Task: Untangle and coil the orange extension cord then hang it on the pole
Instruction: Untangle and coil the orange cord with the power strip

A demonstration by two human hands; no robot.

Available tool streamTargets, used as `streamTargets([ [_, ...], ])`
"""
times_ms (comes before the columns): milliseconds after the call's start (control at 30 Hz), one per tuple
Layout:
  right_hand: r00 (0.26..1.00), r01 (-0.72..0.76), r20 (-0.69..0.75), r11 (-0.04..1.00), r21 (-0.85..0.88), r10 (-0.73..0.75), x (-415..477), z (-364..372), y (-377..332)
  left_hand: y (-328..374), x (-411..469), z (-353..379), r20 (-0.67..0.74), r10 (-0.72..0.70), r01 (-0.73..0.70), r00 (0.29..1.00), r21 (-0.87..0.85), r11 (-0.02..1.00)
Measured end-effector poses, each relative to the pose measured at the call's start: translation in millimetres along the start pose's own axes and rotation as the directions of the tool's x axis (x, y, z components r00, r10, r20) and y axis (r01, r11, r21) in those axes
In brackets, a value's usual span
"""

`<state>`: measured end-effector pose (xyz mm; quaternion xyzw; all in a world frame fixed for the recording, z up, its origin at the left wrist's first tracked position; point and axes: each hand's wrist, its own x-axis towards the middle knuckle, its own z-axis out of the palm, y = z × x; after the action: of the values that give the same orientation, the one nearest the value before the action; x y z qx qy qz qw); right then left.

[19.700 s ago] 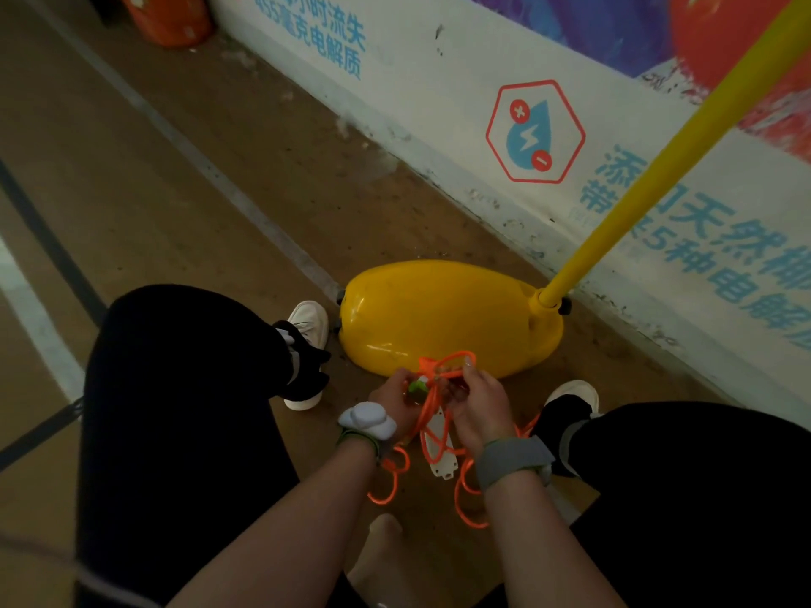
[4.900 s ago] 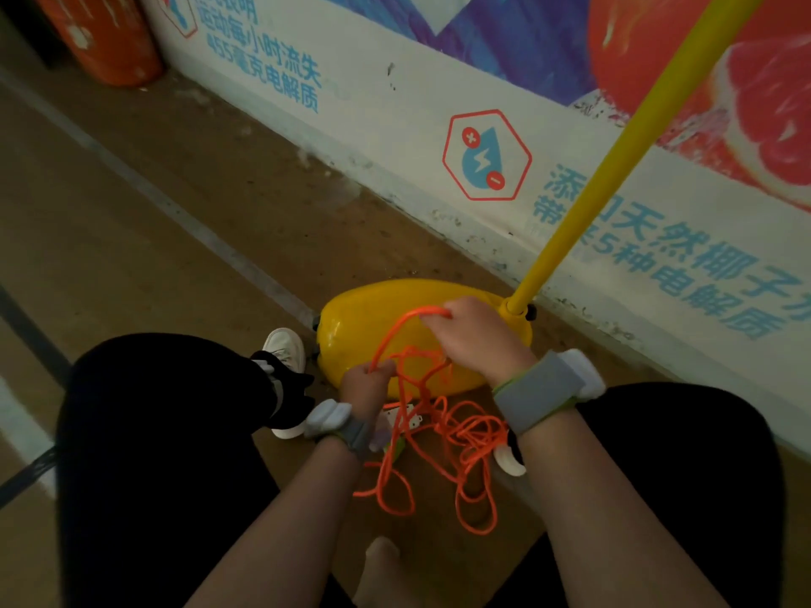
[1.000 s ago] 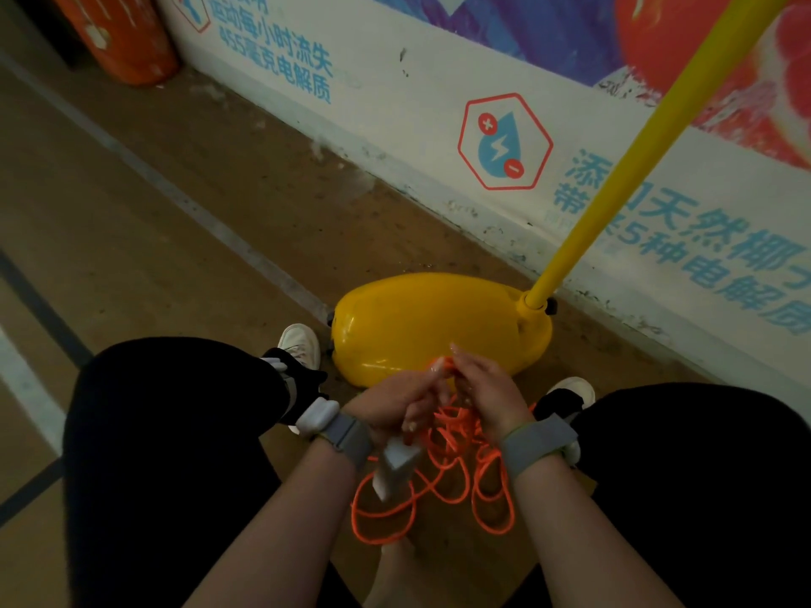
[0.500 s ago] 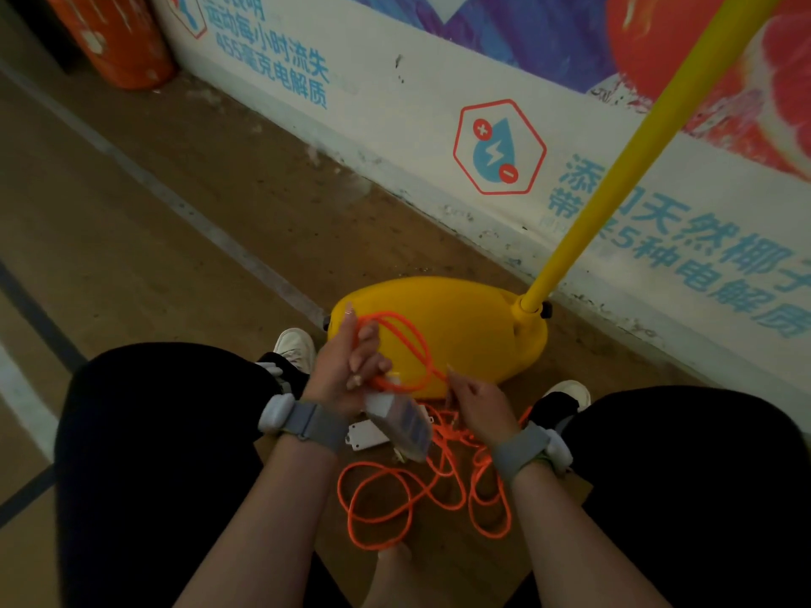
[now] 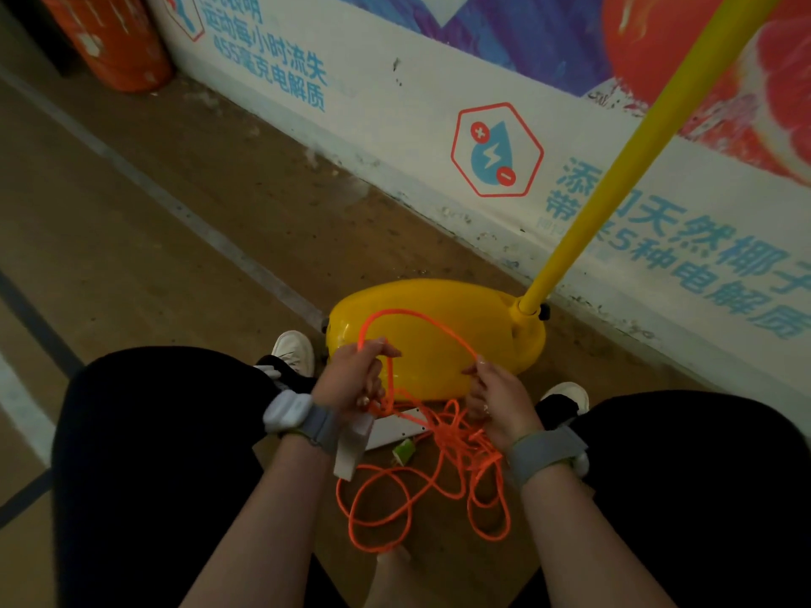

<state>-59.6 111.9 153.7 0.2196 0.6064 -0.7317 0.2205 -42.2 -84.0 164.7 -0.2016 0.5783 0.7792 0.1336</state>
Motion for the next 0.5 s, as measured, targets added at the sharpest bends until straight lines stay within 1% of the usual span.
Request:
streamTargets([
  [33, 1.0, -0.012, 0.018, 0.99, -0.142, 0.015, -1, 4, 3, -4, 0, 2, -0.009, 0.001, -0.002, 1.0, -0.031, 1.0],
  [67, 0.999, 0.001, 0.051, 0.933, -0.361, 0.019, -3, 6, 5, -6, 0, 3, -0.012, 0.001, -0.002, 1.0, -0.077, 0.997],
  [100, 0.997, 0.032, 0.079, 0.792, -0.609, 0.021, -4, 8, 8, -6, 0, 4, -0.002, 0.001, -0.001, 1.0, -0.132, 0.991],
  [133, 0.993, 0.079, 0.119, 0.615, -0.785, 0.024, -4, 11, 13, -5, 0, 5, 0.017, -0.004, 0.007, 1.0, -0.194, 0.981],
  [167, 0.988, 0.118, 0.15, 0.474, -0.872, 0.03, -5, 13, 18, -3, 0, 6, 0.041, -0.012, 0.022, 0.999, -0.257, 0.966],
  [200, 0.987, 0.12, 0.154, 0.421, -0.899, 0.047, -6, 15, 23, -1, -1, 7, 0.061, -0.021, 0.039, 0.998, -0.312, 0.949],
  [267, 0.986, 0.115, 0.153, 0.41, -0.905, 0.061, -9, 17, 30, 1, -1, 7, 0.05, -0.046, 0.062, 0.998, -0.389, 0.919],
  [300, 0.985, 0.13, 0.166, 0.402, -0.907, 0.056, -11, 19, 30, 1, -1, 6, 0.019, -0.052, 0.055, 0.998, -0.407, 0.912],
  [367, 0.976, 0.169, 0.208, 0.373, -0.912, 0.067, -13, 23, 25, -1, 3, 5, -0.096, -0.053, 0.011, 0.994, -0.395, 0.919],
  [400, 0.969, 0.198, 0.236, 0.355, -0.914, 0.068, -15, 25, 21, -2, 6, 4, -0.173, -0.049, -0.013, 0.984, -0.341, 0.94],
  [433, 0.963, 0.223, 0.26, 0.338, -0.914, 0.067, -18, 28, 18, -6, 10, 1, -0.249, -0.038, -0.025, 0.968, -0.247, 0.969],
  [500, 0.962, 0.236, 0.268, 0.341, -0.91, 0.05, -20, 32, 16, -13, 15, -2, -0.325, 0.02, -0.018, 0.945, 0.007, 1.0],
])
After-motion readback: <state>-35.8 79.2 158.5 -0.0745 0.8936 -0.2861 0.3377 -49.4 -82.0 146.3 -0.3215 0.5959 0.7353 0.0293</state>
